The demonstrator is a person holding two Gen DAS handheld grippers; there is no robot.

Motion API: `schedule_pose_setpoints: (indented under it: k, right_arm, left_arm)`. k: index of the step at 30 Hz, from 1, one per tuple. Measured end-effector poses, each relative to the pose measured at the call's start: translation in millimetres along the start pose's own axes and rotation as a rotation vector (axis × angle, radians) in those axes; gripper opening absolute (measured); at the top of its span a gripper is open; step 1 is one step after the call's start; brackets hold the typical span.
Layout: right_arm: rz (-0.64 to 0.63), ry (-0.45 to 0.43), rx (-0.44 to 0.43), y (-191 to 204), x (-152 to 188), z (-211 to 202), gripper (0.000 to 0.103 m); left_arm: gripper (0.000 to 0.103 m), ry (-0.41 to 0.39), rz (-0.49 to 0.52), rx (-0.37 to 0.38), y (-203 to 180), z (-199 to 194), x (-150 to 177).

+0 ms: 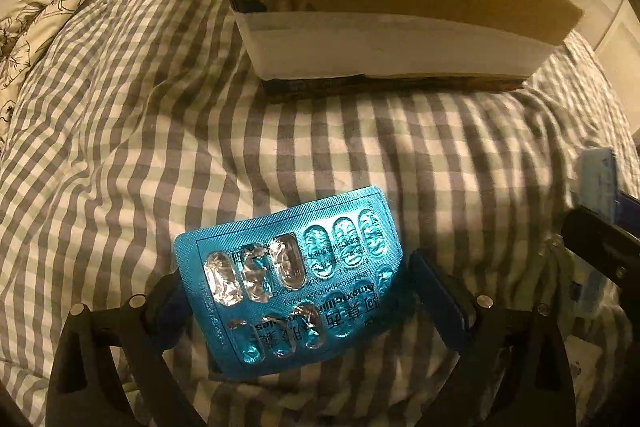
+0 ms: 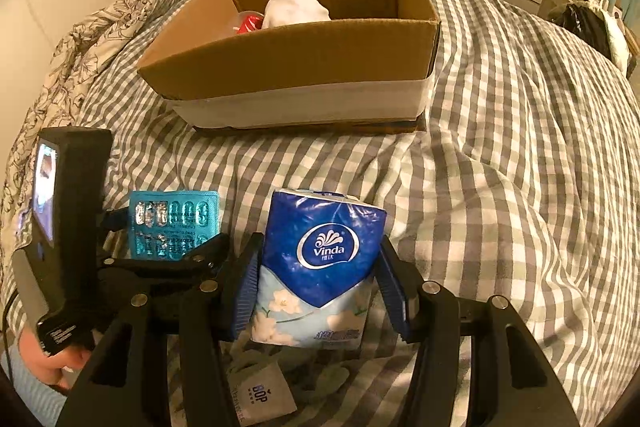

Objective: Organize objects
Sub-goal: 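Carry the blister pack and tissues over the box and release them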

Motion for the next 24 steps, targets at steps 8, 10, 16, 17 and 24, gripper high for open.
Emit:
schedule_pose_setpoints:
  k: [8,10,16,17,24]
  right_arm:
    - [-0.034,-0.045,0.026,9.4,-0.7,-19.7,0.054]
    - [-0.040,-0.059,0.026,12.2,-1.1,-27.0,0.054]
    - [-0.055,-0.112,0.026,19.7,-0.8,-57.2,0.053]
    - [-0.057,-0.124,0.025,21.2,-0.7,-64.3,0.053]
    - [-0.066,-0.207,0.026,28.4,-3.8,-107.7,0.053]
  left_arm:
    - [0.100,-0.053,0.010,0.014,-3.4,-30.6,3.9]
    - [0.100,-0.069,0.007,0.014,2.3,-43.7,3.8]
    - [0.100,-0.140,-0.001,0.019,5.0,-94.8,5.8]
    - [0.100,-0.155,0.000,0.020,4.9,-102.7,5.3]
    - [0.100,-0.248,0.005,0.023,0.2,-154.2,4.5]
Point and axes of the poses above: each gripper's, at about its wrist camera, not at the fingertips, and z roughly the way its jaws point, y to its left, x to its underside, the point moved 7 cm from there along z, roughly the way its jaws point
